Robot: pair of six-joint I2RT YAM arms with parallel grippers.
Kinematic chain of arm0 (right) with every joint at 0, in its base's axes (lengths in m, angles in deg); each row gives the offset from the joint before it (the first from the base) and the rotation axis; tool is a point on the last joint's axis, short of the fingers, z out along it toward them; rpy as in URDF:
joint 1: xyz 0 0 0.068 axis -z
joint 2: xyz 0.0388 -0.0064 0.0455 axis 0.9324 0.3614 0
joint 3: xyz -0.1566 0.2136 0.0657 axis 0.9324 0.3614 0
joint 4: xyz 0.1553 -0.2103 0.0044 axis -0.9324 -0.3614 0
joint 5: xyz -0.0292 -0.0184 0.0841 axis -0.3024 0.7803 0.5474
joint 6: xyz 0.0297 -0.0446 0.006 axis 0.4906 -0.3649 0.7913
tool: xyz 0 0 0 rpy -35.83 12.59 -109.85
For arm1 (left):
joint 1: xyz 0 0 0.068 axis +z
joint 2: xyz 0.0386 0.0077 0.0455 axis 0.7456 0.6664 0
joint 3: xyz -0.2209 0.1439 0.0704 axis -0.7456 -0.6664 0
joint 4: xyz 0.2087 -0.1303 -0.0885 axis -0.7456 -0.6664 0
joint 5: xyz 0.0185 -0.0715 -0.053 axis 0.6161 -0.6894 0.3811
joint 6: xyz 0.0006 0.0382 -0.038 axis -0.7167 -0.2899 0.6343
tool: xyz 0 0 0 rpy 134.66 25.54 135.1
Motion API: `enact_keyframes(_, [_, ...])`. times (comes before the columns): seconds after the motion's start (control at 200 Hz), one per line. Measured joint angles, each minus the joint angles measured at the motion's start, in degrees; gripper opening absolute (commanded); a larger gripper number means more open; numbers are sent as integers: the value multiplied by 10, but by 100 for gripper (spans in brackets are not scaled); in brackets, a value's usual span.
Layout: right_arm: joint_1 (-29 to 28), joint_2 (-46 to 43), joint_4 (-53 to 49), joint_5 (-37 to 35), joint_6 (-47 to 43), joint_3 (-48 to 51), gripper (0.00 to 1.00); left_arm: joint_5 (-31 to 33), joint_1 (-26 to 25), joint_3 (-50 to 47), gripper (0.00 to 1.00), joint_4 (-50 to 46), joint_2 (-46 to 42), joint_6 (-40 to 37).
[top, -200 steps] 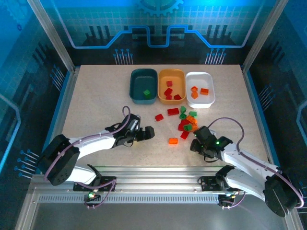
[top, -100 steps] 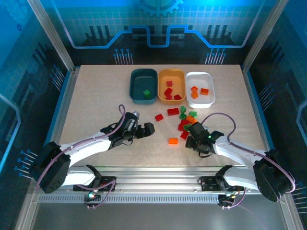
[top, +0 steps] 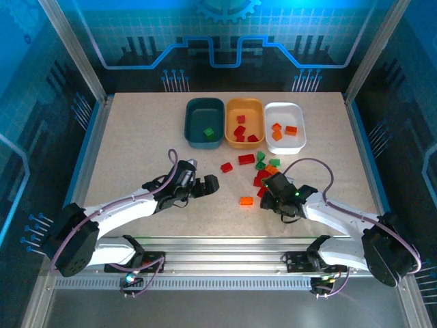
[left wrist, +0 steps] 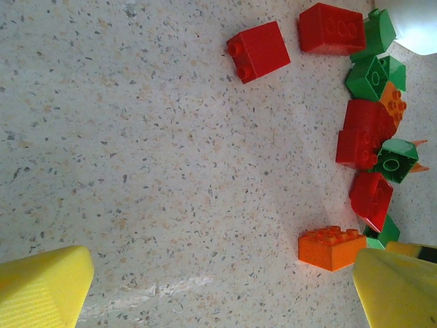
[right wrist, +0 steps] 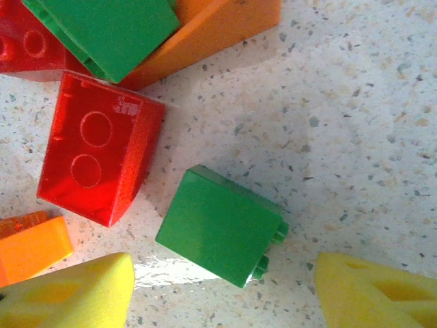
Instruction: Sort the legos into containers by color
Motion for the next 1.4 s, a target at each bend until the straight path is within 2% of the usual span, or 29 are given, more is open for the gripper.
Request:
enact_keyframes(0.305, [0,65,29,-5,15,-8,66,1,0,3,99,-6,0,-10])
enact_keyframes(0.635, [0,73,22,-14,15,-14,65,11,0,9,99,-18,0,-13])
enact_keyframes(0.83, [19,54,20,-26,8,-13,65,15,0,26,99,-27,0,-17])
enact_keyframes(1.091, [70,-25,2,-25,-13,12,65,15,0,38,99,-27,17,-24])
enact_keyframes(1.401, [83,-36,22,24,-51,12,67,15,0,39,99,-27,18,-24])
